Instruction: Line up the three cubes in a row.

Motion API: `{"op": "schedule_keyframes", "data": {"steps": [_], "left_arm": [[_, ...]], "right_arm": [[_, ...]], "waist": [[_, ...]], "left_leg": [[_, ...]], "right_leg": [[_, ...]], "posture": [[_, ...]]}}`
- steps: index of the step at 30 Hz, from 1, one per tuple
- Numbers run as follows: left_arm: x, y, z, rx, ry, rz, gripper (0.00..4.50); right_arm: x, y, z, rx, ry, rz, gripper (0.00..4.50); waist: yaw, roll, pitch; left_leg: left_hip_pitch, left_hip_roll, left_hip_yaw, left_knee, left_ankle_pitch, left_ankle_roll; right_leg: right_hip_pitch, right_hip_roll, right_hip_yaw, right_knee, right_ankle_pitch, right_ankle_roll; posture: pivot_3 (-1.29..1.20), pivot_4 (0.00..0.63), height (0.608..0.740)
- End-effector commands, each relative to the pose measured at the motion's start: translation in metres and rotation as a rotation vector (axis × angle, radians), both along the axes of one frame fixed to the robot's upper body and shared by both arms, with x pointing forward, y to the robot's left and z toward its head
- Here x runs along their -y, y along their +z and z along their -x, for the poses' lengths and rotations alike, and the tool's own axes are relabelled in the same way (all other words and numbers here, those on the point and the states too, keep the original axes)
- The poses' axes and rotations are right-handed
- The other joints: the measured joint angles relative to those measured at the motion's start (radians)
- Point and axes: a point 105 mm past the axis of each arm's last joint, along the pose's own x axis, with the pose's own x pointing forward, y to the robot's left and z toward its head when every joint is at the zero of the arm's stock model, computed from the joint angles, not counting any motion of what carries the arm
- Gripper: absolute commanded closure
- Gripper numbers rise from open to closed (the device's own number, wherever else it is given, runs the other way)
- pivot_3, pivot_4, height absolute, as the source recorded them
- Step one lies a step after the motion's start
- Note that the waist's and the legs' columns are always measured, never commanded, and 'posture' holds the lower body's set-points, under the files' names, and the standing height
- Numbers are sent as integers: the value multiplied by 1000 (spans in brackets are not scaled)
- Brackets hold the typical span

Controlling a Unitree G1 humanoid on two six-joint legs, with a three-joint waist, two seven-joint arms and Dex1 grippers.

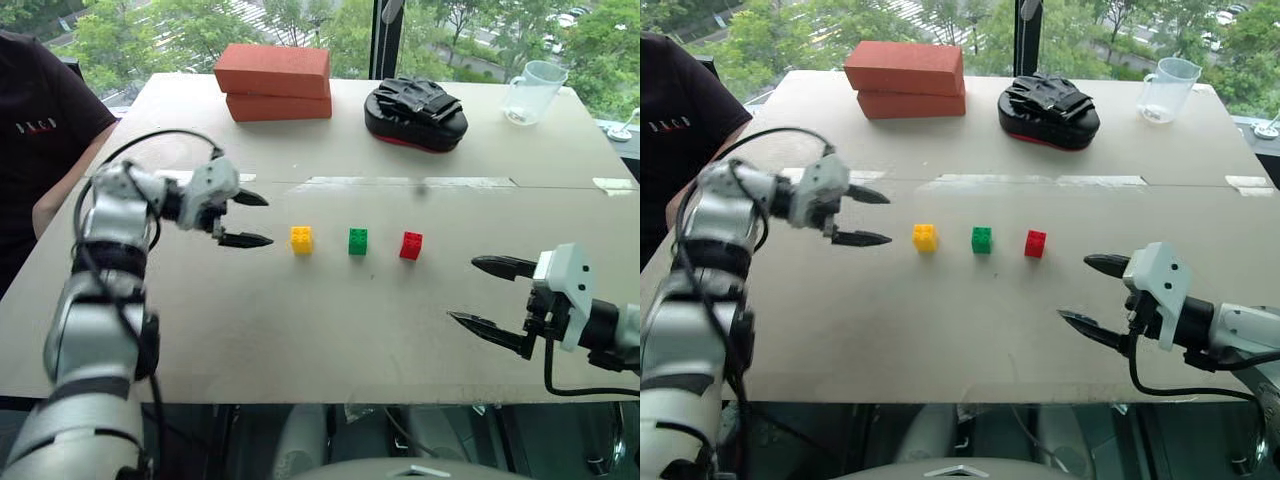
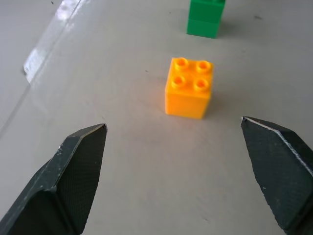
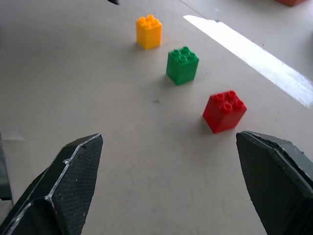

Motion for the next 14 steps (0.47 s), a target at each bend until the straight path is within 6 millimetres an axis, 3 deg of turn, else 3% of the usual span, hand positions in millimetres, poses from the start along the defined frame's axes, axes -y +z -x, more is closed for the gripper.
{"op": "schedule_keyframes", "data": {"steps": [1,9,14], "left_arm": [[4,30,31,66,168,187,36],[4,-2,106,45,530,322,36],[1,-9,131,49,623,340,36]], "right_arm": [[24,2,-8,63,-116,29,0],[71,-27,-2,26,-216,56,0],[88,-30,-1,16,-252,58,0]], "waist": [[8,0,0],[38,3,-1],[36,5,-3]], "left_leg": [[-1,0,-1,0,0,0],[13,-1,-6,0,-2,3],[22,-1,-6,-1,-2,3]], "right_leg": [[0,0,-1,0,0,0],[16,-2,-5,-1,0,-1],[24,-2,-4,-2,-3,-5]], "posture": [[0,150,737],[0,150,737],[0,150,737]]}}
